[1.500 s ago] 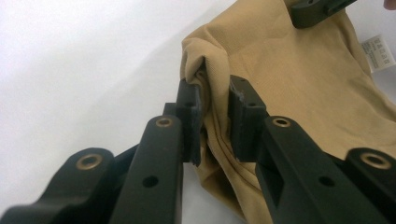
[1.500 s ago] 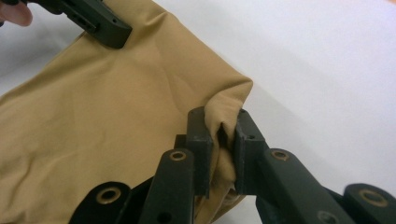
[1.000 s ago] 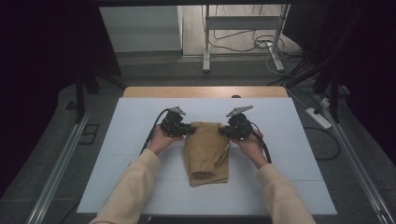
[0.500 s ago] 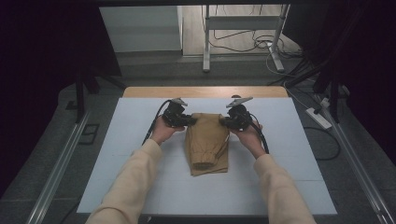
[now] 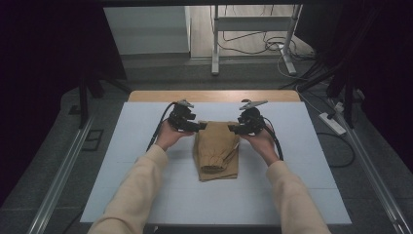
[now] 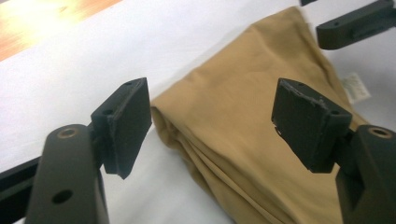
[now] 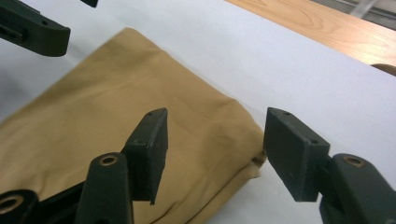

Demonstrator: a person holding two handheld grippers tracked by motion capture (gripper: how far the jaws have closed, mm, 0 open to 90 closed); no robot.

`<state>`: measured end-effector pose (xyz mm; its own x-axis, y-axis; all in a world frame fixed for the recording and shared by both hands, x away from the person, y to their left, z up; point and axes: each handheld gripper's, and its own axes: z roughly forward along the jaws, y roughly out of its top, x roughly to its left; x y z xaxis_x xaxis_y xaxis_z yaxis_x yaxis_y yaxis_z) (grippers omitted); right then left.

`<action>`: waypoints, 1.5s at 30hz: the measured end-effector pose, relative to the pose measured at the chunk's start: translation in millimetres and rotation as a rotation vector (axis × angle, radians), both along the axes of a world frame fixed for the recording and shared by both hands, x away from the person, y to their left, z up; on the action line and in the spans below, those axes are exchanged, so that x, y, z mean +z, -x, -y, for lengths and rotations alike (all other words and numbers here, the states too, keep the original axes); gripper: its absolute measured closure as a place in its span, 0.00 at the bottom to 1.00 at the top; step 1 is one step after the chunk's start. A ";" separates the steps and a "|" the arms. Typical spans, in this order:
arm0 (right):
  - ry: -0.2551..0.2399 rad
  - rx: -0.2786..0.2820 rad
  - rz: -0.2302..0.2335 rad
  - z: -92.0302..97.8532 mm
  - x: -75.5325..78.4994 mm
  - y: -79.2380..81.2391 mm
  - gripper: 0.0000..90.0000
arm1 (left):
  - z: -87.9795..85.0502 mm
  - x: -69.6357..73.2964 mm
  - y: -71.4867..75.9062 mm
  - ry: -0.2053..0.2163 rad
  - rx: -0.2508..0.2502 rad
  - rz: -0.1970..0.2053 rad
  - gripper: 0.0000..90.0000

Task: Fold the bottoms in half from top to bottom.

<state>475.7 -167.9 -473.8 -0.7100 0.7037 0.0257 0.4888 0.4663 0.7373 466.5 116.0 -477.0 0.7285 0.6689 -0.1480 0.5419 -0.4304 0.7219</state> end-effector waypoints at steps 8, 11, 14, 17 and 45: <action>-0.012 0.067 -0.029 -0.2 3.2 13.3 0.41 | -3.3 -1.1 17.4 0.009 -0.041 -0.017 0.32; 0.012 0.087 -0.041 -0.3 -0.1 17.2 0.41 | -4.5 -2.7 23.2 -0.001 -0.051 -0.019 0.32; 0.020 0.101 -0.053 1.0 -2.6 20.9 0.40 | -6.1 -3.3 28.9 -0.002 -0.061 -0.019 0.33; 0.012 0.114 -0.060 3.6 -2.4 26.0 0.39 | -7.7 -4.6 34.0 -0.004 -0.068 -0.020 0.33; -0.039 0.133 -0.071 42.6 -17.0 86.9 0.39 | -35.0 -27.9 115.3 0.014 -0.074 -0.013 0.34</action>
